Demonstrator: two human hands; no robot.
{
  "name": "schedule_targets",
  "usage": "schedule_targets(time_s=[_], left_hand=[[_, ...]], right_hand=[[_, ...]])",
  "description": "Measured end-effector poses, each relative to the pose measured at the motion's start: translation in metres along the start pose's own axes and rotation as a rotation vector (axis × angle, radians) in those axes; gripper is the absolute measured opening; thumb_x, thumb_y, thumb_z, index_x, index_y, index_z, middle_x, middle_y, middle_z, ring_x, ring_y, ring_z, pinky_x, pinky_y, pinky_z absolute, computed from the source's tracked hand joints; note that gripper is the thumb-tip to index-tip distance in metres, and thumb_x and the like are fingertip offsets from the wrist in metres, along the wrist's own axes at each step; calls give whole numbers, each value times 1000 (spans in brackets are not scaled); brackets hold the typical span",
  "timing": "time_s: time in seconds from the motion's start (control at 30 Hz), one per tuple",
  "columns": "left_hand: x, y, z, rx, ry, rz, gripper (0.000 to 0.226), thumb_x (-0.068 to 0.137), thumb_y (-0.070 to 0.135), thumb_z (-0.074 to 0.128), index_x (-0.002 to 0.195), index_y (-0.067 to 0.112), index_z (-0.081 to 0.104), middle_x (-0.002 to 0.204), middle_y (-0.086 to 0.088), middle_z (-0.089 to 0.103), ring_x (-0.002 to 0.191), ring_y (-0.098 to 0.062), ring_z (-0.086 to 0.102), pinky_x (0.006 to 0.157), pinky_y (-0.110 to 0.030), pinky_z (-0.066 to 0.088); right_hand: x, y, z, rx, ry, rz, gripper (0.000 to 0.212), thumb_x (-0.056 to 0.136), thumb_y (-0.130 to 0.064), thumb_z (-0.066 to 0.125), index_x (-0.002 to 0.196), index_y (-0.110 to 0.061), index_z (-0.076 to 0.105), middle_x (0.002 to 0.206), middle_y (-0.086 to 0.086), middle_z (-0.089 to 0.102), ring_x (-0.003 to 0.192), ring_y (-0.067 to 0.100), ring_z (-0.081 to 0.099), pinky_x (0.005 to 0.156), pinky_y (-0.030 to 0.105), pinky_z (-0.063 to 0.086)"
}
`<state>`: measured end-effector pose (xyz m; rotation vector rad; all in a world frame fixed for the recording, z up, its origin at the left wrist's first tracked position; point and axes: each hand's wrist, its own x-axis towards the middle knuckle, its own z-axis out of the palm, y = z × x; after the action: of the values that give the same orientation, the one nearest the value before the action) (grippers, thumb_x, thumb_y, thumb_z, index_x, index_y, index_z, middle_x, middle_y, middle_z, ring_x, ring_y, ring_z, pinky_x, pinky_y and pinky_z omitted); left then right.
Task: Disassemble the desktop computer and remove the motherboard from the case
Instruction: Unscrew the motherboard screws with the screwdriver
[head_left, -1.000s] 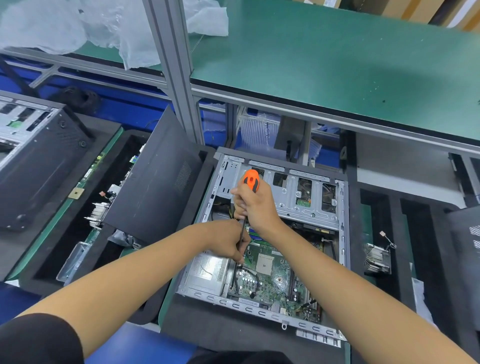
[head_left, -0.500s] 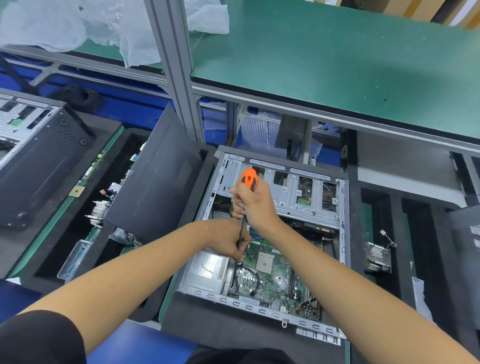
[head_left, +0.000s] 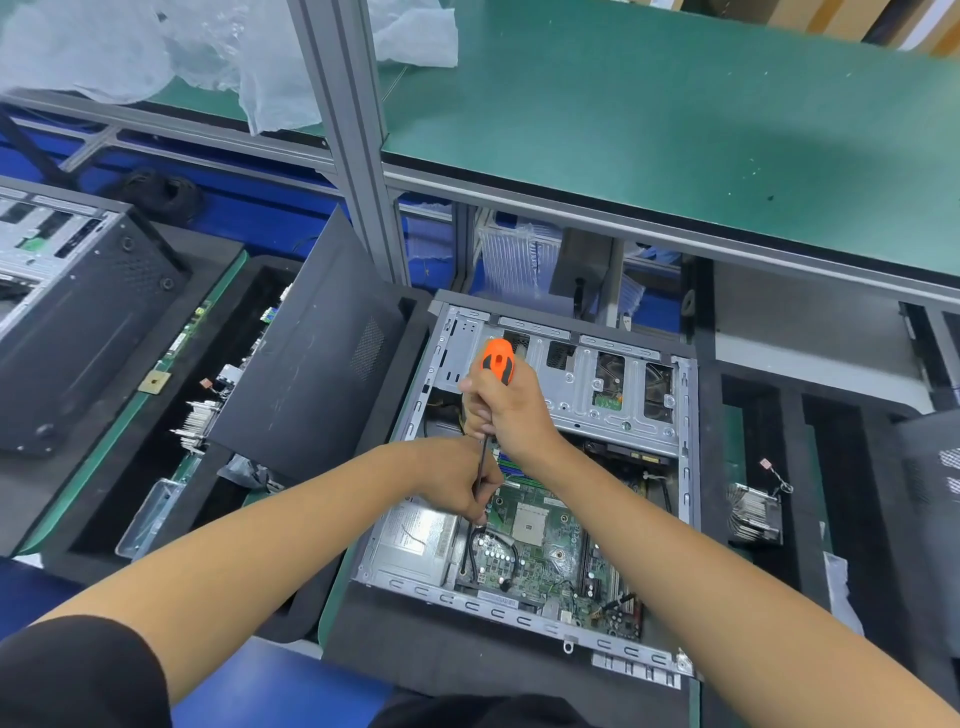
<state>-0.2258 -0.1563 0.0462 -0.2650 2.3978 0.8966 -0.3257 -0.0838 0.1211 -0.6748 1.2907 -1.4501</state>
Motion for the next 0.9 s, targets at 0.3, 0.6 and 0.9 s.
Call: schedule_targets(time_s=[0.3, 0.6, 0.9], left_hand=[[-19, 9, 0, 157, 75, 114, 29, 80, 56, 71, 78, 29, 60, 72, 20, 60, 73, 4, 55, 62, -21, 39], [-53, 7, -12, -275, 47, 70, 29, 78, 59, 78, 97, 38, 72, 85, 12, 67, 71, 0, 62, 59, -17, 53], [-70, 9, 9, 35, 176, 183, 44, 94, 47, 64, 96, 4, 72, 112, 19, 68, 107, -24, 66, 89, -42, 51]], right_hand=[[-10, -9, -4, 11, -413, -31, 17, 79, -18, 55, 71, -9, 44, 48, 9, 42, 38, 20, 41, 47, 26, 40], [-20, -31, 1, -344, -585, -152, 7, 70, -1, 47, 70, -8, 51, 79, 24, 55, 86, 28, 60, 79, 28, 47], [-23, -87, 15, -1313, -582, -431, 24, 73, -38, 66, 81, -25, 47, 64, -8, 50, 60, 10, 47, 53, 30, 33]])
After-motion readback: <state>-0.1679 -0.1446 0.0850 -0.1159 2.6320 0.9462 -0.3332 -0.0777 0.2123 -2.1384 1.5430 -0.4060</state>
